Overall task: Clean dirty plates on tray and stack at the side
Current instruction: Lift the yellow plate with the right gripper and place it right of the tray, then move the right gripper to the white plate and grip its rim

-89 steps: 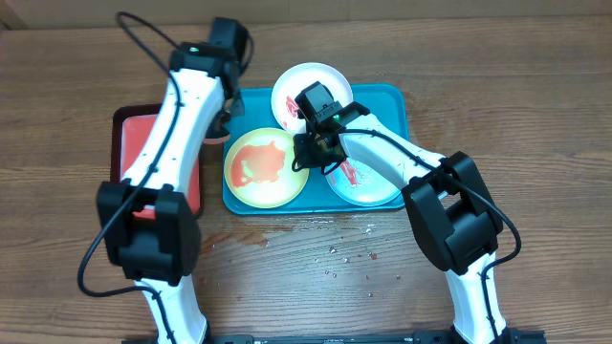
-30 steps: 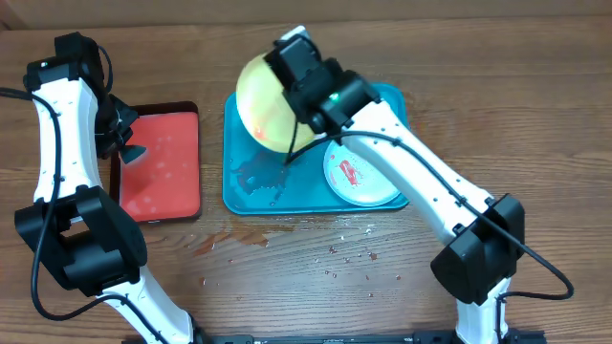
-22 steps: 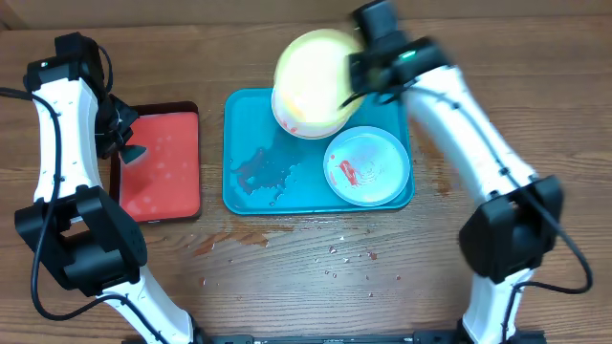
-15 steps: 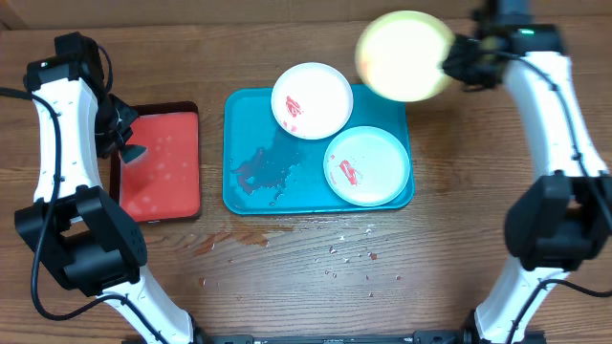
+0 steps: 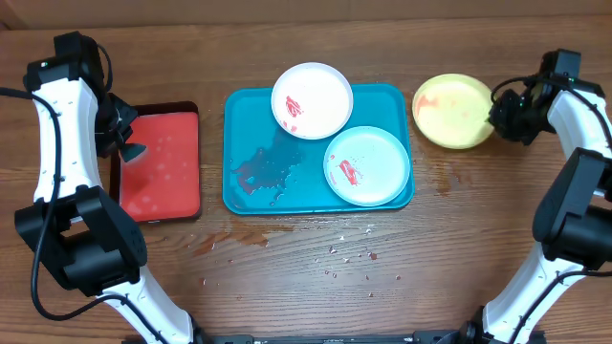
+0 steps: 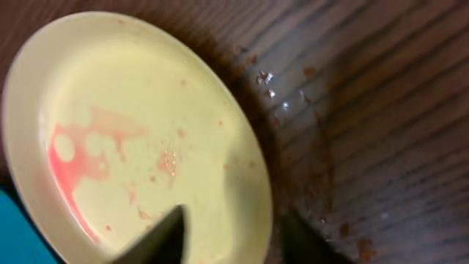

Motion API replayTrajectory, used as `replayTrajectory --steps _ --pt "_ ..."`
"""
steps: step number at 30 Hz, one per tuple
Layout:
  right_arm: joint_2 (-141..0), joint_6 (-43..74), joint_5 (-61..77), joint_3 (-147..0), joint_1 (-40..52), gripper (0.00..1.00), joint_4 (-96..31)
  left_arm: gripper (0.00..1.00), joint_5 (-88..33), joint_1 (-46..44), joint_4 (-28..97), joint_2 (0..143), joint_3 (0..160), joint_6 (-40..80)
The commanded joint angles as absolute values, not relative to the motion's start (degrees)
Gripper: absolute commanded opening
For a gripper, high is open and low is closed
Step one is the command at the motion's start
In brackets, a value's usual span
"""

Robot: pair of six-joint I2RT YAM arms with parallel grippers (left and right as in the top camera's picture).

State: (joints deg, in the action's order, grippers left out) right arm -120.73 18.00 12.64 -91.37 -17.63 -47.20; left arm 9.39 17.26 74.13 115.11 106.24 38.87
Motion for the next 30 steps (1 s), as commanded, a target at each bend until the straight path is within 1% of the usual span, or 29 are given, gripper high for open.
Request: replayTrajectory --steps 1,3,6,9,13,16,20,23,26,30 --pt "-120.0 18.3 14.6 -91.3 -16.9 0.54 -46.4 0.04 9.4 17.0 74.1 113.1 107.0 38.8" --pt "-120.0 18.2 18.3 -91.3 -16.1 0.61 -46.0 0.04 9.3 16.8 74.0 113.1 107.0 38.8" --pt "-120.0 17.8 25.7 -91.2 -14.4 0.62 -44.6 0.04 9.3 16.8 73.9 113.1 107.0 38.8" --pt "-120.0 17.6 32.3 -91.2 -10.3 0.62 -41.1 0.04 9.3 16.8 73.8 113.1 107.0 38.8" --pt "-120.0 17.7 32.0 -91.2 -2.8 0.62 -34.2 0.04 9.3 16.8 73.9 113.1 107.0 38.8" --pt "-120.2 18.6 26.6 -91.2 3.4 0.62 -29.4 0.04 9.3 16.7 73.9 113.1 106.8 38.8" --pt "-121.1 23.0 11.1 -91.2 11.8 0.62 -25.2 0.04 9.3 16.7 73.8 113.1 106.0 38.8" --pt "-122.4 24.2 2.6 -91.2 16.3 0.62 -21.7 0.04 9.4 16.7 73.1 113.1 105.0 38.7" --pt "-123.4 24.1 -2.4 -91.2 18.6 0.62 -18.6 0.04 9.4 16.7 72.8 113.1 104.2 38.7" --pt "-125.1 23.9 -6.5 -91.2 19.1 0.62 -15.2 0.04 9.4 16.7 72.8 113.1 104.1 37.8"
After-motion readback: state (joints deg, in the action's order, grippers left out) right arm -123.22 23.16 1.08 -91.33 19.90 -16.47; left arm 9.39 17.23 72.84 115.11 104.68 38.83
